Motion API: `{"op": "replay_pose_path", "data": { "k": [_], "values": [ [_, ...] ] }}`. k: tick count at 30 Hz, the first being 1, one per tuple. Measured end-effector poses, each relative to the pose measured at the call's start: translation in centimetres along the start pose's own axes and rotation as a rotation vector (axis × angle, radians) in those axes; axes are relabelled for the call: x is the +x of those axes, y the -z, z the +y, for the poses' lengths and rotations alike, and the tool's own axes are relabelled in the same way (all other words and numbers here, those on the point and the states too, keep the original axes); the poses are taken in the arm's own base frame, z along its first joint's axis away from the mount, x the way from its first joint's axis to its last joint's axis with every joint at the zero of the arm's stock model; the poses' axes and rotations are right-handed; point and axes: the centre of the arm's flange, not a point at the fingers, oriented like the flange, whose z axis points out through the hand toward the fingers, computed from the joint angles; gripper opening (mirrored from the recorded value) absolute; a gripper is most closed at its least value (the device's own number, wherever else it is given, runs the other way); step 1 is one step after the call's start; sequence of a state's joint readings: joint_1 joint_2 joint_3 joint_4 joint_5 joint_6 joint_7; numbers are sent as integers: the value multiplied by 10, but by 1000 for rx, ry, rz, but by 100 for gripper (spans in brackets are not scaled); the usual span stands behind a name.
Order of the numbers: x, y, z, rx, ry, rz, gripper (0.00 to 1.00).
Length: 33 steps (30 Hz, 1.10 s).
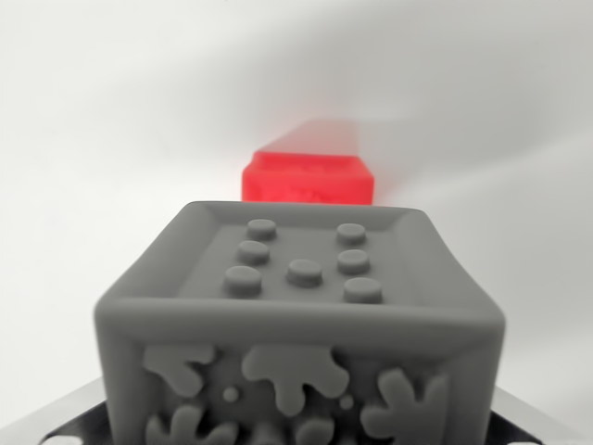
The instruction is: Destack cube
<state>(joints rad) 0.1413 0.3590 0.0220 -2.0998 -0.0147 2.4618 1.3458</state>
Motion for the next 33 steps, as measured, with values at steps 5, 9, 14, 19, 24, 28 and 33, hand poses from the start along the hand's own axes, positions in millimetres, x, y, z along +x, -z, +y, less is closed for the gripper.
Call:
{"op": "replay_pose_path", "data": {
  "k": [5,9,14,19,24,28,33],
  "values": [
    [0,14,1,-1,0,0,0],
    [0,25,1,-1,-1,0,0],
    [0,42,1,0,-1,1,0],
    [0,55,1,4,8,2,0],
    [3,50,9,-6,33,0,0],
    [5,48,15,-9,55,-1,0],
    [8,48,23,-7,84,0,0]
  ]
}}
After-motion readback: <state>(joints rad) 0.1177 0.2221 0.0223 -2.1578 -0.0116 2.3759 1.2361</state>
